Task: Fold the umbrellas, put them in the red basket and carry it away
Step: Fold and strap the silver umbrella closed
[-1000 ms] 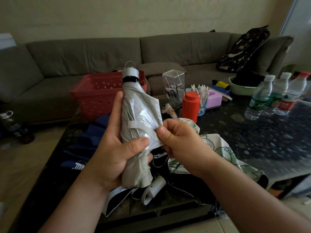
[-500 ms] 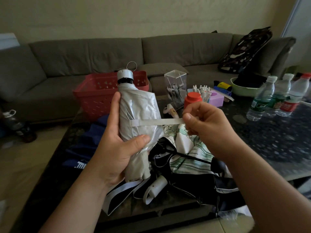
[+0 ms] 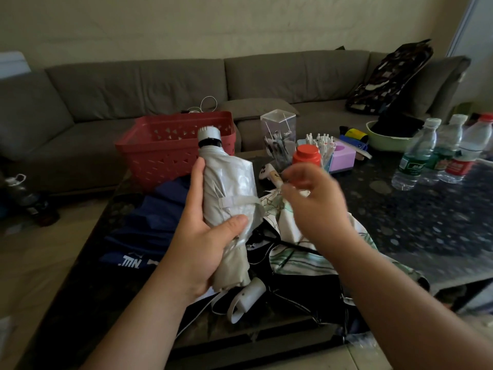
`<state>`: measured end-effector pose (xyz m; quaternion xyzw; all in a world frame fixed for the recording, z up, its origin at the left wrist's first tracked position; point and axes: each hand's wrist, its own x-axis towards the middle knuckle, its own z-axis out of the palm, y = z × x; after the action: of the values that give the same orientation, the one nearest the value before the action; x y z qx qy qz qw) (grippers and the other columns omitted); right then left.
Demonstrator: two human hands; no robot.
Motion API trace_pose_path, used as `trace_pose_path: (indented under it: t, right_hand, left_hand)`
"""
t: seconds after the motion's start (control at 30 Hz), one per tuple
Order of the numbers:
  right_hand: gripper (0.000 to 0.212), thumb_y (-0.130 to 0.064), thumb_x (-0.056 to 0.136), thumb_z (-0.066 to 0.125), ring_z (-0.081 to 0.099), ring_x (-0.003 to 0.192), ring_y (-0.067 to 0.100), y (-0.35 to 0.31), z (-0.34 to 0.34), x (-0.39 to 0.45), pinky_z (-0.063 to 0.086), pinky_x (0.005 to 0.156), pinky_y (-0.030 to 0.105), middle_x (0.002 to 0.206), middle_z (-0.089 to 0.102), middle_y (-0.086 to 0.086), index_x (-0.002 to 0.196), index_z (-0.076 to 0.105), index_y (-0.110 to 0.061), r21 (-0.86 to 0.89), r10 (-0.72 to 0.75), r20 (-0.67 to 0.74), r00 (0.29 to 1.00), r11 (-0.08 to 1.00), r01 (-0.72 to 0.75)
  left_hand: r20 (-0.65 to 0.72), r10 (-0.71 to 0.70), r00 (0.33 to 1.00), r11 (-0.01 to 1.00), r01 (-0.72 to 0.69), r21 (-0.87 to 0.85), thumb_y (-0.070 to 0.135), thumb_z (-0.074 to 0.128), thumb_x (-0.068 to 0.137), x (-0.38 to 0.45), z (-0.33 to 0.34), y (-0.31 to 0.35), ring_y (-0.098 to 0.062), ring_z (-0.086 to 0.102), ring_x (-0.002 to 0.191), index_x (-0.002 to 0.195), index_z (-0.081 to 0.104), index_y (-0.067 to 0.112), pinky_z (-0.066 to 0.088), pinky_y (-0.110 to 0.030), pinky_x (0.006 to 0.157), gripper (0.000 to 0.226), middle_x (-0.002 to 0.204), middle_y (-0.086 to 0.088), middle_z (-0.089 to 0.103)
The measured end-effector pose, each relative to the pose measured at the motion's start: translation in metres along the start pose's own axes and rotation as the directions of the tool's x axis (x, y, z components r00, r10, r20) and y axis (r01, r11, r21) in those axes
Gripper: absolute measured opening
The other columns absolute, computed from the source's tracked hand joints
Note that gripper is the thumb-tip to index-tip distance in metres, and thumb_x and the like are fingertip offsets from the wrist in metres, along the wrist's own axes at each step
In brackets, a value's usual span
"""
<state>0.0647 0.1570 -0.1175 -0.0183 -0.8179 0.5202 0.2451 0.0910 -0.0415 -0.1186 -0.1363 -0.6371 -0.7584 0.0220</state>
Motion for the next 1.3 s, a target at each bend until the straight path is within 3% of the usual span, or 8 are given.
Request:
trace_pose_path:
  t: [0.1,0.3,0.47,0.57,0.67,0.97,1.17,1.3]
  right_hand:
    - [0.005,-0.034,0.089,0.075,0.067,0.097,0.012,-0.028,-0.007,-0.003,0.058,0.091,0.042,0.101,0.071,-0.006,0.092,0.070,-0.035,0.116,-0.110,-0.037,0.993,0.987,0.114]
    - [0.063,-0.055,0.070,0.088,0.053,0.114,-0.003,-0.034,0.012,-0.018,0.041,0.086,0.005,0.124,0.054,-0.013,0.121,0.052,-0.045,0.000,-0.154,0.220,0.963,0.988,0.158]
    - [0.126,-0.042,0.064,0.098,0.063,0.126,0.007,-0.019,0.010,-0.006,0.055,0.105,0.033,0.144,0.057,-0.004,0.163,0.020,-0.035,0.245,-0.028,0.402,0.915,0.966,-0.078]
    - [0.091,-0.023,0.073,0.085,0.069,0.121,0.026,-0.019,0.007,-0.006,0.058,0.100,0.040,0.133,0.067,0.018,0.152,0.043,-0.011,0.478,-0.119,0.578,0.807,0.851,-0.217]
    - [0.082,-0.039,0.068,0.093,0.071,0.108,0.038,-0.017,0.009,-0.009,0.060,0.094,0.046,0.115,0.071,0.027,0.130,0.060,0.003,0.569,-0.166,0.651,0.741,0.753,-0.331]
    - [0.057,-0.013,0.074,0.086,0.070,0.091,0.035,-0.027,0.006,-0.013,0.059,0.088,0.058,0.100,0.069,0.032,0.119,0.059,0.011,0.507,-0.101,0.539,0.836,0.832,-0.226]
    - [0.034,-0.037,0.070,0.089,0.073,0.078,0.009,-0.027,0.008,-0.010,0.061,0.071,0.040,0.085,0.074,0.000,0.094,0.068,-0.024,0.074,-0.045,0.267,0.963,0.997,0.026]
    - [0.036,-0.052,0.070,0.086,0.071,0.077,0.002,-0.029,0.009,-0.010,0.061,0.070,0.035,0.083,0.075,-0.009,0.092,0.069,-0.030,-0.043,-0.028,0.260,0.965,0.998,0.040]
  left_hand:
    - [-0.011,0.025,1.000,0.991,-0.023,0.130,-0.005,0.074,0.091,0.001,0.000,-0.001,0.000,0.060,0.132,0.147,0.020,0.073,0.052,-0.038,0.111,0.110,0.159,0.021,0.046]
    - [0.078,0.065,0.995,0.983,-0.077,0.165,0.008,0.079,0.092,-0.006,0.010,-0.003,0.004,0.062,0.128,0.150,0.017,0.068,0.056,-0.026,0.103,0.104,0.143,0.033,0.059]
    - [0.189,0.059,0.980,0.990,-0.082,0.113,-0.004,0.075,0.091,-0.011,0.011,-0.001,-0.003,0.057,0.137,0.150,0.023,0.070,0.055,-0.032,0.106,0.108,0.155,0.025,0.051]
    - [0.310,0.067,0.948,0.993,-0.093,0.070,-0.003,0.073,0.090,-0.013,0.008,0.001,-0.007,0.050,0.145,0.150,0.022,0.071,0.050,-0.030,0.111,0.108,0.162,0.021,0.044]
    - [0.377,0.059,0.924,0.998,-0.060,-0.011,-0.004,0.070,0.087,-0.015,0.011,0.002,-0.009,0.052,0.143,0.151,0.022,0.067,0.051,-0.027,0.107,0.107,0.158,0.020,0.050]
    - [0.412,-0.099,0.906,0.953,0.206,-0.223,-0.006,0.066,0.083,-0.018,0.021,0.004,-0.029,0.070,0.078,0.138,0.044,0.074,0.059,-0.040,0.061,0.100,0.148,-0.004,0.062]
    - [0.311,-0.149,0.939,0.988,0.150,0.023,0.001,0.062,0.100,-0.008,0.016,-0.003,-0.005,0.064,0.130,0.155,0.020,0.064,0.057,-0.031,0.103,0.094,0.133,0.030,0.067]
    - [0.275,-0.111,0.955,0.991,0.086,0.099,0.024,0.070,0.092,-0.009,0.016,-0.007,0.006,0.050,0.140,0.155,0.007,0.065,0.045,-0.035,0.119,0.098,0.156,0.030,0.045]
